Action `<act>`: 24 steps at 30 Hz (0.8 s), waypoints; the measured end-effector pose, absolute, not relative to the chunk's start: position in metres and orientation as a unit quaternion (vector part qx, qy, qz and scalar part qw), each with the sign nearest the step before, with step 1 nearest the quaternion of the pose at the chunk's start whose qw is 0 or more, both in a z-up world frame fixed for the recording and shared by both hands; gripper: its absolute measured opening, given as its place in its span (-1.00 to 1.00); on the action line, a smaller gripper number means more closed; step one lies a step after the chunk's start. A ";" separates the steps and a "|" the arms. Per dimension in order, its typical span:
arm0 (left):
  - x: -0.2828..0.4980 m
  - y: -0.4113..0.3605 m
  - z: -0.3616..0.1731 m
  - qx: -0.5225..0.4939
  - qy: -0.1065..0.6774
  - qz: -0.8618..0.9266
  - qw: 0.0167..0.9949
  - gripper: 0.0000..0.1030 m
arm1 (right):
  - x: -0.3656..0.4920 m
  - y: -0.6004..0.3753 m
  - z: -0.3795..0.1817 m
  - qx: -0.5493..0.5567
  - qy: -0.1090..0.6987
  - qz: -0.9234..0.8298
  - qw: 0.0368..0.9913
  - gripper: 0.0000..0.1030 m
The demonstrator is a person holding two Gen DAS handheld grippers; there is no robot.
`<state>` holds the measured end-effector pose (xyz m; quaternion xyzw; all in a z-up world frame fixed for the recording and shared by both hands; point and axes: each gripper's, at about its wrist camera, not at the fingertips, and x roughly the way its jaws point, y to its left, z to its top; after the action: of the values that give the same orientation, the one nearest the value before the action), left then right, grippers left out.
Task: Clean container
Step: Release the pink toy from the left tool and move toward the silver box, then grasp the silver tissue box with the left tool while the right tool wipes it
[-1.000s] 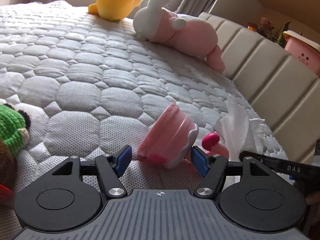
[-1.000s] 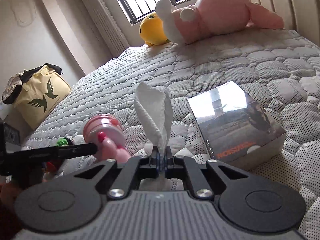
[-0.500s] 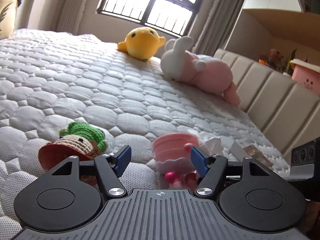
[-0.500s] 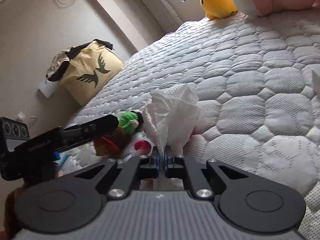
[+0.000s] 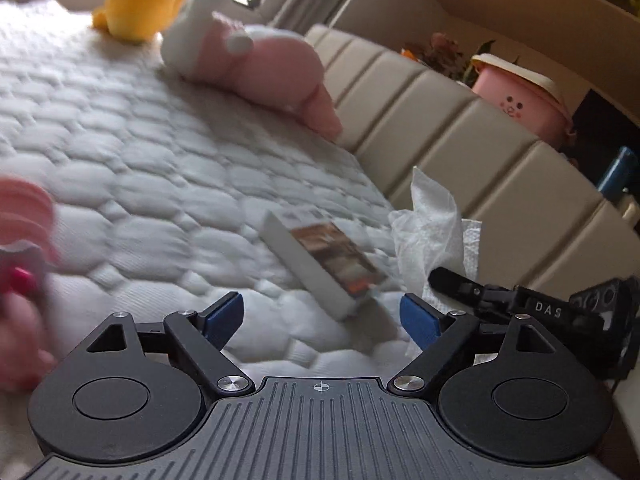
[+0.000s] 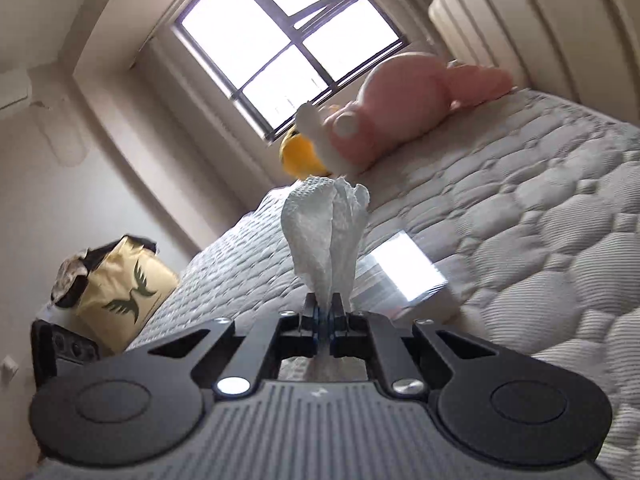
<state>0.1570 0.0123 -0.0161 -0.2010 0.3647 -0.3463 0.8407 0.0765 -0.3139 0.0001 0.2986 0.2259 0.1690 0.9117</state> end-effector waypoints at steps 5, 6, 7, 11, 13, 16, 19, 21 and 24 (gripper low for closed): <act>0.196 -0.031 -0.048 -0.287 0.437 -0.333 0.785 0.74 | 0.100 -0.352 -0.005 0.247 0.246 0.097 0.932 -0.88; 0.202 -0.035 -0.053 -0.298 0.445 -0.325 0.779 0.75 | 0.113 -0.355 -0.006 0.228 0.256 0.086 0.936 -0.88; 0.209 -0.037 -0.059 -0.313 0.456 -0.318 0.770 0.76 | 0.128 -0.358 -0.009 0.216 0.266 0.078 0.936 -0.88; 0.234 -0.042 -0.089 -0.378 0.488 -0.304 0.726 0.81 | 0.189 -0.364 -0.029 0.203 0.310 0.065 0.927 -0.88; 0.244 -0.045 -0.095 -0.392 0.484 -0.312 0.717 0.82 | 0.204 -0.363 -0.041 0.215 0.323 0.081 0.918 -0.88; 0.259 -0.055 -0.100 -0.393 0.480 -0.331 0.711 0.90 | 0.207 -0.351 -0.056 0.230 0.334 0.108 0.908 -0.88; 0.260 -0.059 -0.099 -0.378 0.462 -0.355 0.719 0.93 | 0.201 -0.338 -0.069 0.238 0.340 0.130 0.901 -0.89; 0.255 -0.056 -0.098 -0.371 0.448 -0.367 0.726 0.76 | 0.192 -0.333 -0.068 0.244 0.343 0.153 0.894 -0.89; 0.241 -0.043 -0.100 -0.371 0.443 -0.379 0.723 0.06 | 0.171 -0.317 -0.067 0.240 0.346 0.183 0.888 -0.89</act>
<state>0.2408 -0.0430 -0.0997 -0.3714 0.4427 -0.3794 0.7226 0.1712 -0.3171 -0.0671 0.2404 0.3459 0.1835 0.8882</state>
